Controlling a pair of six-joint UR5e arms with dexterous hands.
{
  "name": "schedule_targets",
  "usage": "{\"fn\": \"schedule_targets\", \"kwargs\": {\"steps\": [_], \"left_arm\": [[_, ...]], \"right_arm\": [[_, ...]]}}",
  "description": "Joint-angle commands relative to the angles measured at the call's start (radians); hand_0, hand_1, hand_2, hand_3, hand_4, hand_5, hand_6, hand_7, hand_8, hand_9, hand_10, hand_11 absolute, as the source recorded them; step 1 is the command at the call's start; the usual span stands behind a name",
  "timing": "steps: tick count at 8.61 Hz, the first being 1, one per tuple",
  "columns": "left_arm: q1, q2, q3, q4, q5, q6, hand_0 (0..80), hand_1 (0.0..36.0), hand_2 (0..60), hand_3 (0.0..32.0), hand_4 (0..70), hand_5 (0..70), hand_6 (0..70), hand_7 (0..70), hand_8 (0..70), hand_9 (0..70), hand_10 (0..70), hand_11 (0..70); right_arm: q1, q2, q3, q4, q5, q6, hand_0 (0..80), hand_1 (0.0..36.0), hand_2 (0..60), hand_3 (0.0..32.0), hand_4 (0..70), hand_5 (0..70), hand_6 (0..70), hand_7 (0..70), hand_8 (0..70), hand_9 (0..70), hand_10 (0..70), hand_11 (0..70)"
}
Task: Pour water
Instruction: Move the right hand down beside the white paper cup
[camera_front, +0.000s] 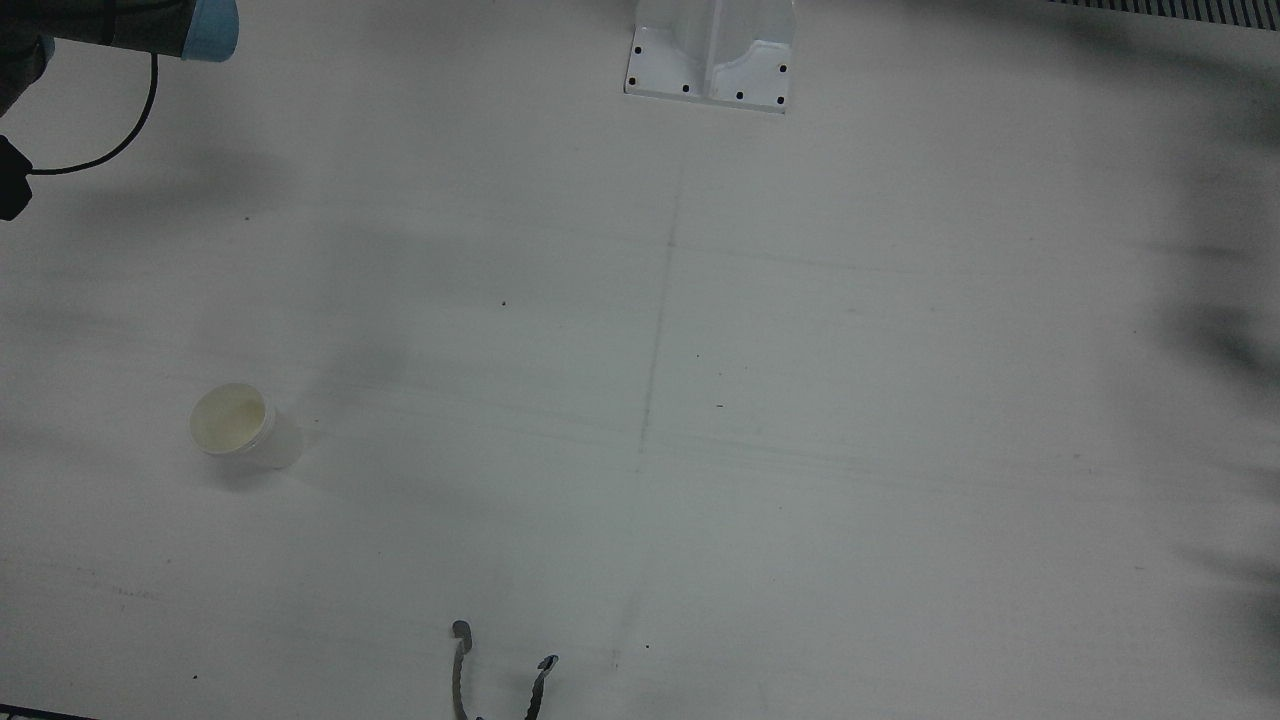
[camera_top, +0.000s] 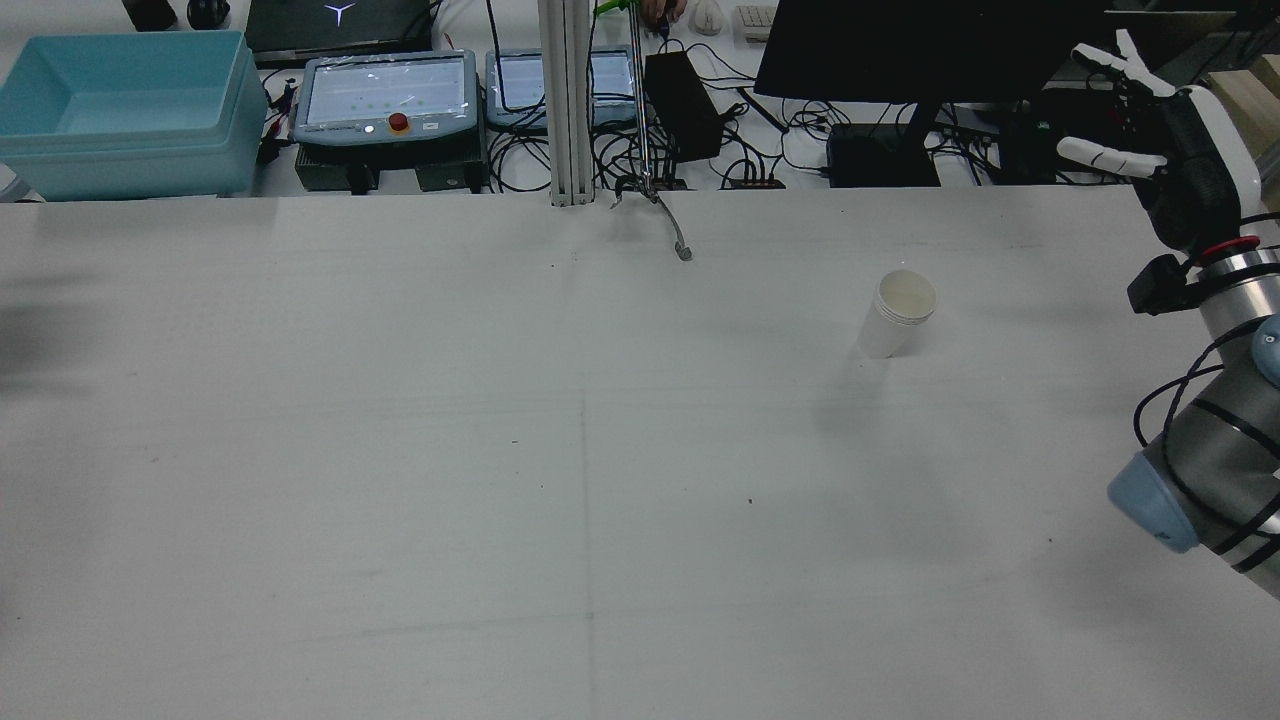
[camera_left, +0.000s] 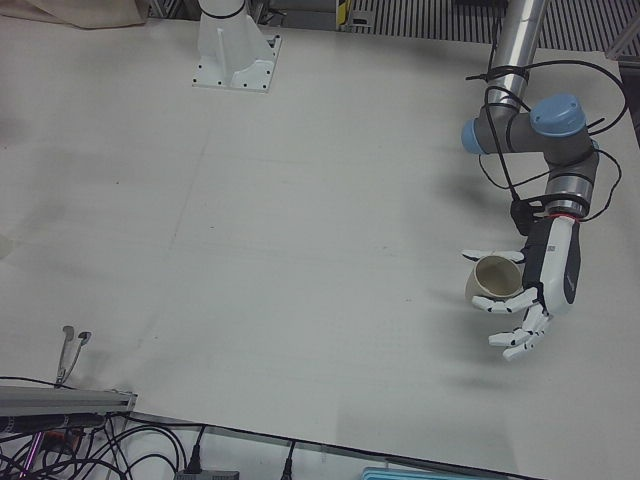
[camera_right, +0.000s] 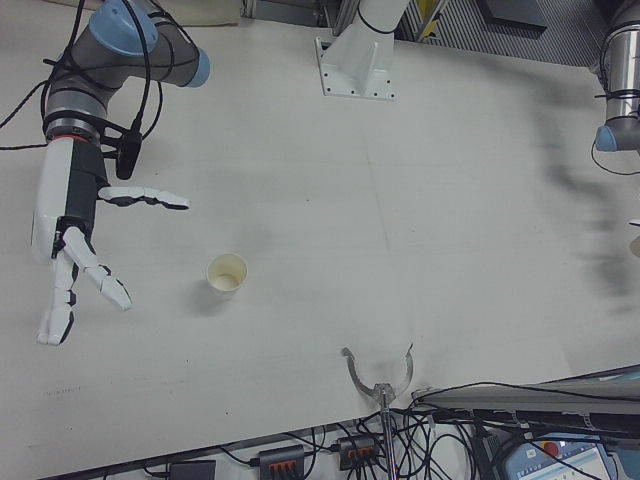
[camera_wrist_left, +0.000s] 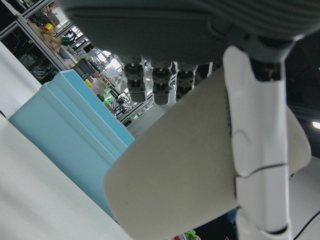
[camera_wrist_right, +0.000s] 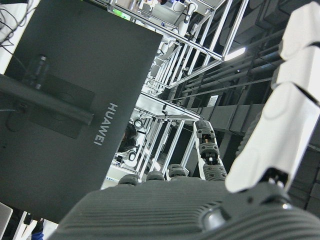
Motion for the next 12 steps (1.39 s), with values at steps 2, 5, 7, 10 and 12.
{"fn": "schedule_targets", "kwargs": {"steps": [2, 5, 7, 10, 12], "left_arm": [[-0.002, 0.008, -0.024, 0.024, 0.005, -0.009, 60.6, 15.3, 0.0, 0.0, 57.1, 30.8, 13.2, 33.0, 11.6, 17.6, 10.9, 17.0], [0.001, -0.006, -0.026, 0.049, 0.005, -0.009, 60.8, 15.7, 0.0, 0.0, 56.6, 30.8, 13.3, 33.0, 11.3, 17.2, 10.8, 16.8], [0.0, -0.006, -0.035, 0.053, 0.005, -0.011, 60.6, 15.4, 0.0, 0.0, 57.1, 30.9, 13.3, 33.1, 11.2, 17.2, 10.6, 16.5], [-0.002, 0.006, -0.047, 0.06, 0.007, -0.012, 60.3, 15.5, 0.0, 0.0, 56.4, 30.8, 13.2, 32.6, 11.1, 17.0, 10.7, 16.6], [-0.003, 0.006, -0.047, 0.058, 0.007, -0.012, 60.6, 15.7, 0.0, 0.0, 56.5, 30.8, 13.3, 32.6, 11.3, 17.2, 10.7, 16.7]], "right_arm": [[-0.15, 0.02, -0.151, 0.066, 0.09, -0.003, 46.3, 13.5, 11.4, 1.8, 6.1, 7.2, 1.3, 1.0, 0.0, 0.0, 0.0, 0.0], [-0.231, 0.02, -0.168, 0.115, 0.133, 0.065, 45.6, 12.6, 11.4, 2.8, 3.4, 7.3, 0.2, 0.0, 0.0, 0.0, 0.0, 0.0], [-0.279, 0.032, -0.319, 0.121, 0.2, 0.202, 45.6, 13.0, 11.9, 3.2, 0.9, 6.1, 0.0, 0.0, 0.0, 0.0, 0.0, 0.0], [-0.294, 0.071, -0.318, 0.11, 0.197, 0.175, 46.5, 14.8, 14.9, 1.8, 6.8, 5.5, 1.1, 0.4, 0.0, 0.0, 0.0, 0.0], [-0.31, 0.1, -0.312, 0.11, 0.197, 0.094, 46.7, 15.1, 14.6, 1.8, 6.7, 4.6, 1.0, 0.1, 0.0, 0.0, 0.0, 0.0]]}}
